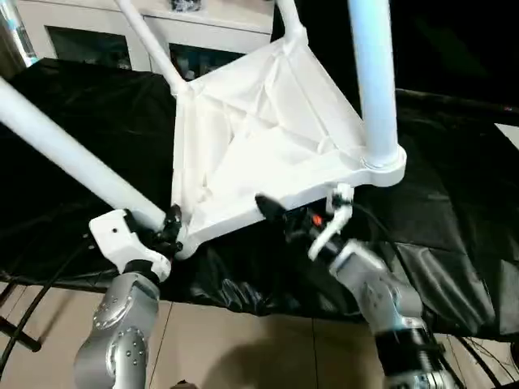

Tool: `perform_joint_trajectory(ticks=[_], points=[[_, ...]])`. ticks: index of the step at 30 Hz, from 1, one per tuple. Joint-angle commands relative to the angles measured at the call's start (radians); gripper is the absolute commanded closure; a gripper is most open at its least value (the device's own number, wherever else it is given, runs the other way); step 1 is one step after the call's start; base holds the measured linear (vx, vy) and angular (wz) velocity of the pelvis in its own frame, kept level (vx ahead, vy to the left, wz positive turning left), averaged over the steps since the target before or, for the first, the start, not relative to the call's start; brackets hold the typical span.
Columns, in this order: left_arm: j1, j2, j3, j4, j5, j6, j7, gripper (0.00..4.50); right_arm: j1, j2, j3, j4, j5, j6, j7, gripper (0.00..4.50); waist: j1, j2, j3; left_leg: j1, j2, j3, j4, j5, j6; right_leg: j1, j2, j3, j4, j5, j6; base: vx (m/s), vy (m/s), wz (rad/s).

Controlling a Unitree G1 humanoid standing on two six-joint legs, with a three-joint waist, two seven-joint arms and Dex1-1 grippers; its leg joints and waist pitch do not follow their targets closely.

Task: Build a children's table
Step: Flip table

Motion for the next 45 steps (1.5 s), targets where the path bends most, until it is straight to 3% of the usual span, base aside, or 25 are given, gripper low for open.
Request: perform_joint_trajectory(ticks=[1, 6, 7, 10, 12, 13, 14, 16, 20, 27, 29, 40, 41, 45], points=[[-0.014, -0.047, -0.07, -0.022, -0.041, 0.013, -0.042, 2.33, -0.039, -0.005, -0.057, 0.061, 0.023, -0.018, -0.036, 0.0, -0.007, 0.014, -0.051, 0.026, 0.032, -0.013, -0.083, -0.105, -0.062, 0.021, -0.053, 0.033, -0.061, 0.108, -0.128, 0.0, 0.0, 0.0], [-0.013, -0.016, -0.107, -0.037, -0.028, 0.03, -0.072, 2.33, -0.112, 0.003, -0.134, 0.164, 0.083, -0.019, -0.055, 0.0, -0.01, 0.01, -0.057, 0.024, 0.029, -0.011, -0.075, -0.055, -0.039, 0.024, -0.053, 0.034, -0.052, 0.188, -0.139, 0.0, 0.0, 0.0], [-0.012, -0.011, -0.113, -0.043, -0.027, 0.034, -0.079, 2.33, -0.122, 0.007, -0.148, 0.18, 0.095, -0.02, -0.055, 0.0, -0.008, 0.003, -0.059, 0.021, 0.028, -0.01, -0.071, -0.03, -0.024, 0.027, -0.053, 0.034, -0.048, 0.222, -0.144, 0.0, 0.0, 0.0], [-0.007, 0.009, -0.131, -0.06, -0.019, 0.044, -0.094, 2.33, -0.151, 0.021, -0.182, 0.221, 0.126, -0.023, -0.057, 0.0, -0.005, 0.001, -0.062, 0.02, 0.027, -0.009, -0.066, 0.01, 0.01, 0.026, -0.052, 0.032, -0.042, 0.264, -0.161, 0.0, 0.0, 0.0], [0.001, 0.032, -0.147, -0.075, -0.008, 0.05, -0.106, 2.33, -0.178, 0.035, -0.217, 0.262, 0.151, -0.032, -0.059, 0.0, -0.006, -0.002, -0.06, 0.019, 0.028, -0.007, -0.067, 0.007, 0.018, 0.024, -0.052, 0.031, -0.043, 0.255, -0.167, 0.0, 0.0, 0.0], [0.001, 0.032, -0.147, -0.075, -0.008, 0.05, -0.106, 2.33, -0.178, 0.035, -0.217, 0.262, 0.151, -0.032, -0.059, 0.0, -0.006, 0.001, -0.059, 0.02, 0.028, -0.007, -0.069, -0.004, 0.018, 0.023, -0.053, 0.031, -0.043, 0.239, -0.17, 0.0, 0.0, 0.0], [0.005, 0.04, -0.153, -0.082, -0.002, 0.05, -0.107, 2.33, -0.192, 0.038, -0.236, 0.283, 0.165, -0.035, -0.062, 0.0, -0.008, -0.005, -0.058, 0.02, 0.031, -0.007, -0.069, -0.015, 0.016, 0.023, -0.053, 0.03, -0.046, 0.214, -0.174, 0.0, 0.0, 0.0], [0.012, 0.066, -0.166, -0.092, 0.014, 0.049, -0.121, 2.33, -0.223, 0.038, -0.271, 0.336, 0.185, -0.049, -0.072, 0.0, -0.005, -0.002, -0.058, 0.02, 0.031, -0.007, -0.071, -0.023, 0.014, 0.021, -0.057, 0.03, -0.045, 0.181, -0.177, 0.0, 0.0, 0.0], [0.022, 0.106, -0.178, -0.117, 0.036, 0.057, -0.135, 2.33, -0.271, 0.032, -0.318, 0.415, 0.211, -0.061, -0.063, 0.39, -0.004, -0.005, -0.055, 0.02, 0.031, -0.006, -0.071, -0.028, 0.006, 0.02, -0.056, 0.03, -0.046, 0.158, -0.178, 0.0, 0.0, 0.0], [0.034, 0.13, -0.172, -0.128, 0.045, 0.062, -0.138, 2.33, -0.287, 0.034, -0.322, 0.454, 0.205, -0.06, -0.024, 1.07, 0.003, -0.007, -0.056, 0.02, 0.03, -0.004, -0.068, -0.012, 0.013, 0.018, -0.056, 0.031, -0.041, 0.177, -0.184, 0.0, 0.0, 0.0], [0.034, 0.132, -0.171, -0.128, 0.044, 0.061, -0.137, 2.33, -0.29, 0.033, -0.323, 0.462, 0.202, -0.063, -0.02, 1.2, 0.006, -0.003, -0.055, 0.022, 0.031, -0.004, -0.07, -0.033, 0.003, 0.015, -0.057, 0.031, -0.043, 0.148, -0.186, 0.0, 0.0, 0.0], [0.019, 0.126, -0.175, -0.098, 0.066, 0.047, -0.112, 2.34, -0.289, 0.018, -0.33, 0.471, 0.182, -0.075, -0.002, 2.12, 0.014, -0.005, -0.054, 0.022, 0.031, -0.004, -0.071, -0.049, -0.015, 0.013, -0.055, 0.032, -0.043, 0.136, -0.174, 0.0, 0.0, 0.0], [0.016, 0.122, -0.171, -0.092, 0.061, 0.046, -0.112, 1.78, -0.29, 0.016, -0.328, 0.47, 0.177, -0.08, -0.002, 2.33, 0.014, -0.004, -0.055, 0.021, 0.03, -0.004, -0.07, -0.043, -0.015, 0.013, -0.055, 0.032, -0.042, 0.145, -0.175, 0.0, 0.0, 0.0], [0.01, 0.123, -0.155, -0.089, 0.048, 0.046, -0.114, 1.44, -0.297, 0.001, -0.325, 0.459, 0.151, -0.116, -0.031, 2.4, 0.016, -0.005, -0.059, 0.022, 0.03, -0.003, -0.067, -0.023, -0.017, 0.015, -0.055, 0.032, -0.038, 0.178, -0.185, 0.0, 0.0, 0.0]])
